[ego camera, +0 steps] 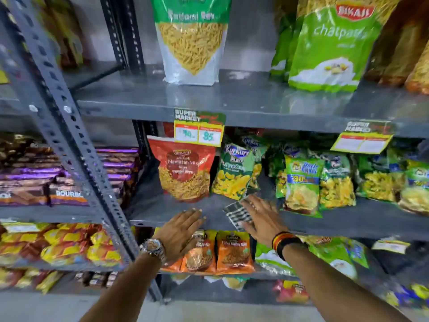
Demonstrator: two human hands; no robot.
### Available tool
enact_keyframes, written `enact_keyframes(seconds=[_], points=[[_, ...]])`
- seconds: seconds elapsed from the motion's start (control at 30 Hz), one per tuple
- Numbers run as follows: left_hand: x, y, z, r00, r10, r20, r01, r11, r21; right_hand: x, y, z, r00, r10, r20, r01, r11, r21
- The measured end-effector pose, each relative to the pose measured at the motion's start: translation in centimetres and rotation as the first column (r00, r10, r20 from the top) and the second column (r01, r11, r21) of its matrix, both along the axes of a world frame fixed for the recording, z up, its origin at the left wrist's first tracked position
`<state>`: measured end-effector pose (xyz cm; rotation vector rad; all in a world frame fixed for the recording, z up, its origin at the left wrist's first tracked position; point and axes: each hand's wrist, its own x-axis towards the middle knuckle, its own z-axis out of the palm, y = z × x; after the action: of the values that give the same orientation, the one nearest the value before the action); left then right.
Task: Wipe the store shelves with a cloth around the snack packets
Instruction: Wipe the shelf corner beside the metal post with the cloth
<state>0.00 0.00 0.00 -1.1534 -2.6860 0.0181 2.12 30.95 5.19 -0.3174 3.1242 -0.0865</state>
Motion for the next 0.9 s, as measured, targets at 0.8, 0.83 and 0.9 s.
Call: enact_keyframes(seconds=[0.8,0.83,0.9], points=[[-3.7,-0.4,-2.9,0.991,0.054,0.125,-0.048,0.998,-0.050,0.2,-1.5,-3.2,0.999,-0.035,-0.032,0.030,0.985,-0.170],[-3.0,-0.5,-2.2,0.993,0.048,0.110,-0.046,0.999,-0.028,0.7,-1.4,-2.5,0.999,-0.030,-0.041,0.021,0.976,-0.217],[-0.9,-0.7,0.1,0.995,0.067,0.073,-0.066,0.998,-0.014,2.6,-1.1,-0.3,0.998,-0.018,-0.058,-0.001,0.949,-0.317]])
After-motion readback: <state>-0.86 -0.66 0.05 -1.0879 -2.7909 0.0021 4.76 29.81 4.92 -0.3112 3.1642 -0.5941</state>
